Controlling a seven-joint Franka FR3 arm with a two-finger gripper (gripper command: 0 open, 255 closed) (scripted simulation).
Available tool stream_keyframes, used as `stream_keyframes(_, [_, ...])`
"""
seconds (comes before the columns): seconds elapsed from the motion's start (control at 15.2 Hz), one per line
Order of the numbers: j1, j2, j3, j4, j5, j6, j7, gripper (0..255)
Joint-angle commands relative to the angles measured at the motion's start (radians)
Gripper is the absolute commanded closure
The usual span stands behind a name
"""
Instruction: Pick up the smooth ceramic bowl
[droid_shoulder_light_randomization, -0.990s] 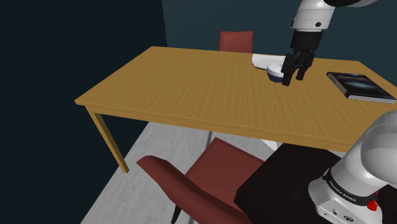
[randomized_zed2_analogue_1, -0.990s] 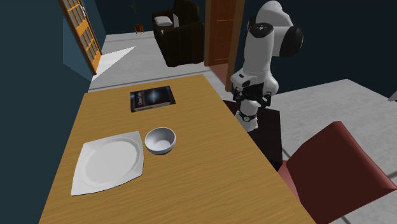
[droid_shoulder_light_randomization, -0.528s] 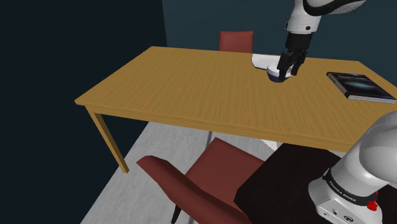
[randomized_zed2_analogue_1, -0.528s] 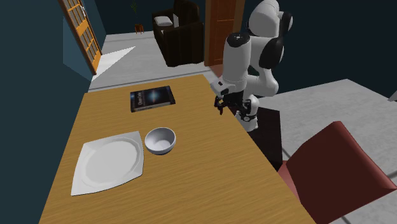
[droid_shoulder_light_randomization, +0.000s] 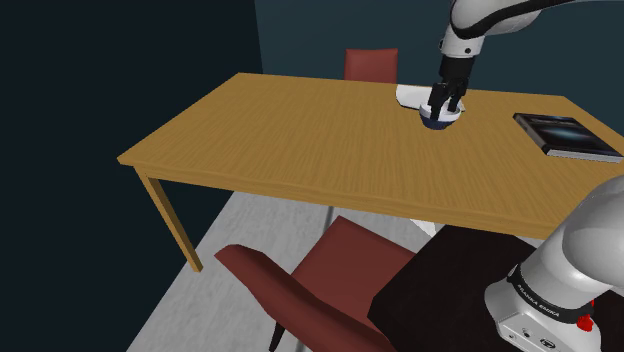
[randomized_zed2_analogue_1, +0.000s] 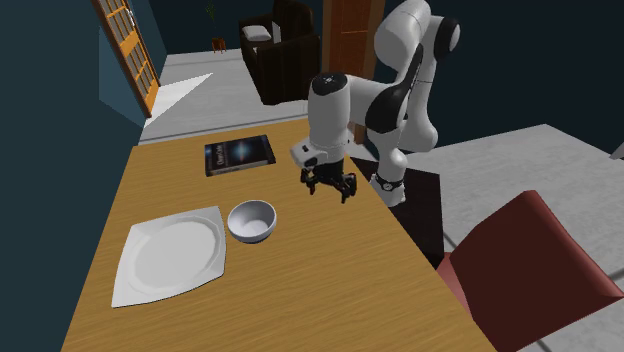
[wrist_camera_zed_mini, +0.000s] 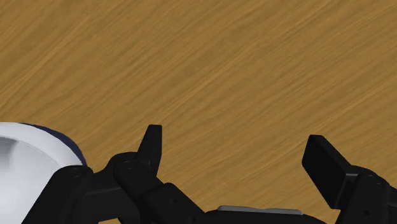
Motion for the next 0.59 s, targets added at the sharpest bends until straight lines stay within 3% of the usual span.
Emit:
stream_keyframes(0.0, [-0.005,0.061,-0.021,0.05,-0.002,0.022,-0.033,0])
stream_keyframes(0.53, [-0.04,0.332,-0.098,0.269,0.043,0.107,-0.183,0])
